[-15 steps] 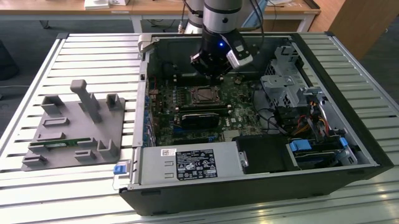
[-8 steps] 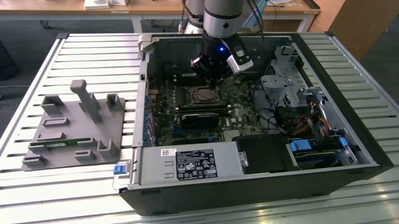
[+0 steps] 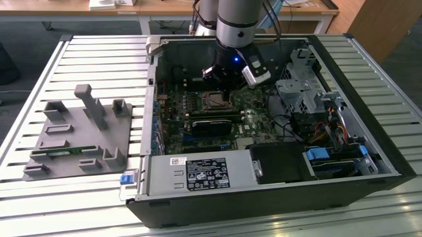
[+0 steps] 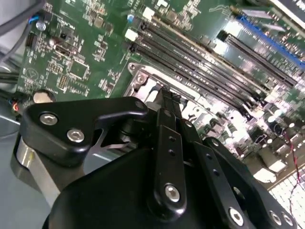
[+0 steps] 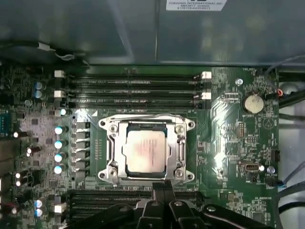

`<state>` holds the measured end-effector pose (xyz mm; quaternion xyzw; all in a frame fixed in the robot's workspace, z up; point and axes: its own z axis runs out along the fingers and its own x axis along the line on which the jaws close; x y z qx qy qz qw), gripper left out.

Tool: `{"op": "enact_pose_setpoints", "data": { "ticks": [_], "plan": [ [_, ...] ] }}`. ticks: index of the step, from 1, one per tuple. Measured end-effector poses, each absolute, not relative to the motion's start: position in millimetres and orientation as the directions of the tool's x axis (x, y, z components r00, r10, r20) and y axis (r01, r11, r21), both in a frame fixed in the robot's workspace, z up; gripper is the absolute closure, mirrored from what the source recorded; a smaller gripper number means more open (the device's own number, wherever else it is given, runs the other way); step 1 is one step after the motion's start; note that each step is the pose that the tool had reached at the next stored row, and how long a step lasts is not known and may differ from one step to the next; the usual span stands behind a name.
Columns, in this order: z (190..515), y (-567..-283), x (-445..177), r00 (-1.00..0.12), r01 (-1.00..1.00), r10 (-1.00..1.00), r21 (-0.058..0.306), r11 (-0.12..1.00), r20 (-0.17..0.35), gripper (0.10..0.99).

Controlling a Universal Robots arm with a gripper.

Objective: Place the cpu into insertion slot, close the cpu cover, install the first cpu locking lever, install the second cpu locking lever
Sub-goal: 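Install the second cpu locking lever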

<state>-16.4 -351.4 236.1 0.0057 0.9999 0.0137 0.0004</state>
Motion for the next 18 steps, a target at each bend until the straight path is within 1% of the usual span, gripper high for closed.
{"op": "enact_pose_setpoints", "data": {
  "ticks": [3, 4, 11, 18],
  "plan": [
    [236, -352, -17, -1.0, 0.011, 0.012, 0.071, 0.997, 0.0, 0.98],
    [236, -354, -17, -1.0, 0.012, 0.012, 0.076, 0.997, 0.0, 0.98],
    [234, -367, -19, -1.0, 0.013, 0.013, 0.083, 0.996, 0.0, 0.98],
    [234, -369, -43, -1.0, 0.012, 0.012, 0.094, 0.996, 0.0, 0.98]
  ]
}}
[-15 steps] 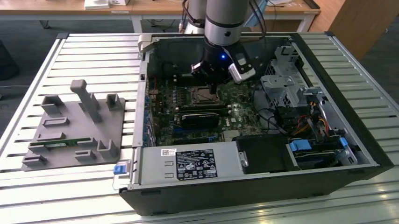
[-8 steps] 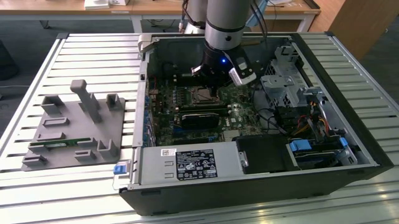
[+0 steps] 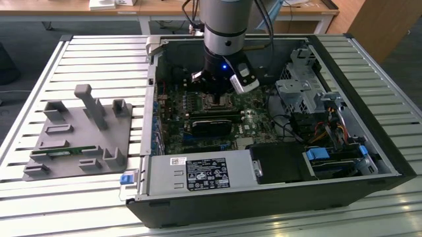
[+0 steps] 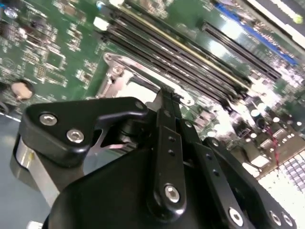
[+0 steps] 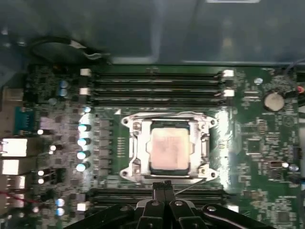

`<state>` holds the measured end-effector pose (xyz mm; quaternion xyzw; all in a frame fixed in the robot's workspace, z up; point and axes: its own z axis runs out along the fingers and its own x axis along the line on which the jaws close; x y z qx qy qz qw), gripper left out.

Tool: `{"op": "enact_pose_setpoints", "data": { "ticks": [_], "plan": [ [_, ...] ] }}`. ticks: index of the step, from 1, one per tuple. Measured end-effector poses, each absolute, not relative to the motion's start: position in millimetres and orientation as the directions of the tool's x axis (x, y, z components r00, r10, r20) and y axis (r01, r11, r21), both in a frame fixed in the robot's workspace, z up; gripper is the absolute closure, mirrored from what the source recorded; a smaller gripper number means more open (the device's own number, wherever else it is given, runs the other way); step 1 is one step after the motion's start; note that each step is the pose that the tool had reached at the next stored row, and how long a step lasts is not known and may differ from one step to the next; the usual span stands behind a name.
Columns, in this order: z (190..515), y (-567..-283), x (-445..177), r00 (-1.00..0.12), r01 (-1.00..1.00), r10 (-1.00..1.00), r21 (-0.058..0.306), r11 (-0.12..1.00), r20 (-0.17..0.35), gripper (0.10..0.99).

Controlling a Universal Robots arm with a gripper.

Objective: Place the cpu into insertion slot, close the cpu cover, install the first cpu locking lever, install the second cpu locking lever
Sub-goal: 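Install the second cpu locking lever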

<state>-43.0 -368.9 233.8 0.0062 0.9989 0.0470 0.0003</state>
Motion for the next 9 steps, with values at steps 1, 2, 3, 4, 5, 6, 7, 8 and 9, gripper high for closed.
{"op": "enact_pose_setpoints", "data": {
  "ticks": [1, 2, 3, 4, 5, 6, 7, 8, 9],
  "plan": [
    [233.7, -369.5, -44.4, -1.0, 0.012, 0.013, 0.094, 0.995, 0.0, 0.98],
    [233.6, -370.4, -44.6, -1.0, 0.013, 0.013, 0.094, 0.995, 0.0, 0.98],
    [233.5, -371.9, -44.6, -1.0, 0.014, 0.014, 0.094, 0.995, 0.0, 0.98],
    [233.4, -373.7, -44.6, -1.0, 0.015, 0.015, 0.094, 0.995, 0.0, 0.98],
    [233.3, -375.8, -44.6, -1.0, 0.017, 0.017, 0.094, 0.995, 0.0, 0.98],
    [233.2, -377.5, -44.6, -1.0, 0.019, 0.019, 0.094, 0.995, 0.001, 0.98],
    [233.2, -378.4, -44.9, -1.0, 0.02, 0.02, 0.094, 0.995, 0.001, 0.98],
    [233.1, -379.0, -46.0, -1.0, 0.021, 0.021, 0.094, 0.995, 0.0, 0.98],
    [232.9, -379.3, -48.3, -1.0, 0.021, 0.021, 0.095, 0.995, 0.001, 0.98]
  ]
}}
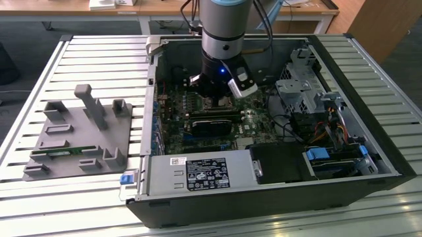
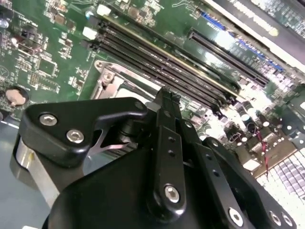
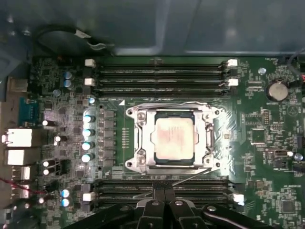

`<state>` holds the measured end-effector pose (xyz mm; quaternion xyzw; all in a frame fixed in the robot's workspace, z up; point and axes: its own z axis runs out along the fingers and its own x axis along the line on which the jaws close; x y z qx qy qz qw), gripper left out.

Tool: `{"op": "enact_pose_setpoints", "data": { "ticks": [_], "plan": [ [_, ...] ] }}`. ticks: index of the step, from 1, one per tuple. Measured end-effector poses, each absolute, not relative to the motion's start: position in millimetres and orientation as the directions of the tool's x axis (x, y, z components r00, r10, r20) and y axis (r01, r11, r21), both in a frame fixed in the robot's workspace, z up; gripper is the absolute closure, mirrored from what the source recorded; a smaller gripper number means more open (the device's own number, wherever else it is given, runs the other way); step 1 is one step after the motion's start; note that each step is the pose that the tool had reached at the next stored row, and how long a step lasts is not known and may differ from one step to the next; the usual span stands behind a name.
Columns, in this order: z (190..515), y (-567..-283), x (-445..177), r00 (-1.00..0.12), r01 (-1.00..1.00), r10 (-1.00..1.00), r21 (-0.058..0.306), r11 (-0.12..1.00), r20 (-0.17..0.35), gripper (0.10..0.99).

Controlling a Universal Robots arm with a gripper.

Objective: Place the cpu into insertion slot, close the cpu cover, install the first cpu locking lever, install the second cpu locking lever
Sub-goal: 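Install the second cpu locking lever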

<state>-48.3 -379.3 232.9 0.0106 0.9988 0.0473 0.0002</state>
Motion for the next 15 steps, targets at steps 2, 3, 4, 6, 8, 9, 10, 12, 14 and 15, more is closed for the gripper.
{"op": "enact_pose_setpoints", "data": {
  "ticks": [2, 3, 4, 6, 8, 9, 10, 12, 14, 15],
  "plan": [
    [232, -380, -52, -1.0, 0.022, 0.022, 0.096, 0.995, 0.001, 0.98],
    [231, -380, -53, -1.0, 0.022, 0.022, 0.097, 0.995, 0.001, 0.98],
    [230, -380, -54, -1.0, 0.022, 0.022, 0.097, 0.995, 0.001, 0.98],
    [227, -380, -55, -1.0, 0.022, 0.022, 0.097, 0.995, 0.001, 0.98],
    [223, -380, -55, -1.0, 0.022, 0.022, 0.097, 0.995, 0.001, 0.98],
    [222, -380, -56, -1.0, 0.022, 0.022, 0.097, 0.995, 0.001, 0.98],
    [222, -380, -56, -1.0, 0.023, 0.023, 0.1, 0.995, 0.001, 0.98],
    [221, -381, -56, -1.0, 0.025, 0.025, 0.114, 0.993, 0.001, 0.98],
    [221, -382, -57, -1.0, 0.027, 0.027, 0.124, 0.992, 0.001, 0.98],
    [221, -383, -57, -1.0, 0.028, 0.028, 0.129, 0.991, 0.002, 0.98]
  ]
}}
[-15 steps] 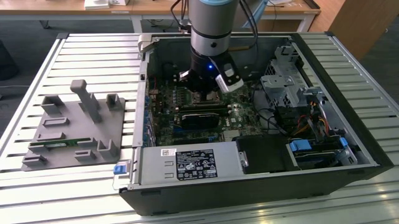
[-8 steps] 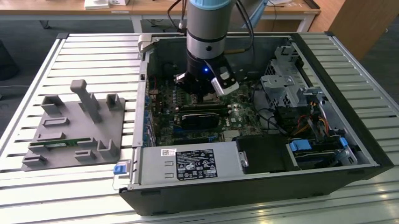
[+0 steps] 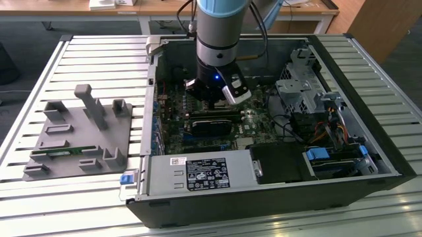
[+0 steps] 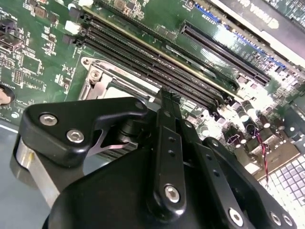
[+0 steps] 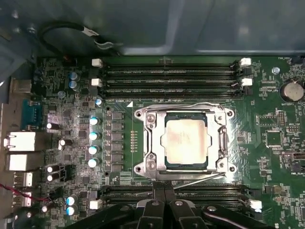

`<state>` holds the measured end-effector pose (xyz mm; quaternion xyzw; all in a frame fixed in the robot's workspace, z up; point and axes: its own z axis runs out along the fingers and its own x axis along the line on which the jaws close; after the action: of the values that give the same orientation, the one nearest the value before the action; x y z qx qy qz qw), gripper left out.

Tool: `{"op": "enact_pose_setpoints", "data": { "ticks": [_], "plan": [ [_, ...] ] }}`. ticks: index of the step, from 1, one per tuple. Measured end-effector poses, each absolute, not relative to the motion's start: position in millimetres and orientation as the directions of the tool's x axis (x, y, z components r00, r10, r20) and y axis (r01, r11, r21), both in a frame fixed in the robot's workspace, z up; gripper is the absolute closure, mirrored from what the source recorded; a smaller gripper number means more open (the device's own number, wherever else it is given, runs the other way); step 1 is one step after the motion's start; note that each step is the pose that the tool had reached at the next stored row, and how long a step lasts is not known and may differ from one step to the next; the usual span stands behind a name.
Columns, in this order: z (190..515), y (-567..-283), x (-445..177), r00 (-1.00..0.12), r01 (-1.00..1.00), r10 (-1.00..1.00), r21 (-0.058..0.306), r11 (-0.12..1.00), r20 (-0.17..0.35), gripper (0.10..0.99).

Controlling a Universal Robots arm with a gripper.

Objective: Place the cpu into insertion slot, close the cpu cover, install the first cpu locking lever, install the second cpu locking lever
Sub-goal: 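Install the second cpu locking lever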

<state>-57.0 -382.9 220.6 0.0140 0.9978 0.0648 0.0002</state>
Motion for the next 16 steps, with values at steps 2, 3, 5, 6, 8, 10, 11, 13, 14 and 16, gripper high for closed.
{"op": "enact_pose_setpoints", "data": {
  "ticks": [2, 3, 5, 6, 8, 10, 11, 13, 14, 16],
  "plan": [
    [220, -384, -59, -1.0, 0.028, 0.028, 0.142, 0.989, 0.002, 0.98],
    [220, -385, -60, -1.0, 0.028, 0.028, 0.148, 0.989, 0.002, 0.98],
    [219, -387, -62, -1.0, 0.028, 0.028, 0.153, 0.988, 0.002, 0.98],
    [218, -388, -62, -1.0, 0.028, 0.028, 0.154, 0.988, 0.002, 0.98],
    [216, -388, -63, -1.0, 0.029, 0.029, 0.155, 0.988, 0.002, 0.98],
    [212, -388, -63, -1.0, 0.029, 0.029, 0.156, 0.987, 0.002, 0.98],
    [211, -388, -63, -1.0, 0.029, 0.029, 0.156, 0.987, 0.002, 0.98],
    [206, -388, -63, -1.0, 0.029, 0.029, 0.158, 0.987, 0.002, 0.98],
    [206, -388, -64, -1.0, 0.029, 0.029, 0.159, 0.987, 0.002, 0.98],
    [205, -389, -64, -1.0, 0.029, 0.029, 0.166, 0.986, 0.003, 0.98]
  ]
}}
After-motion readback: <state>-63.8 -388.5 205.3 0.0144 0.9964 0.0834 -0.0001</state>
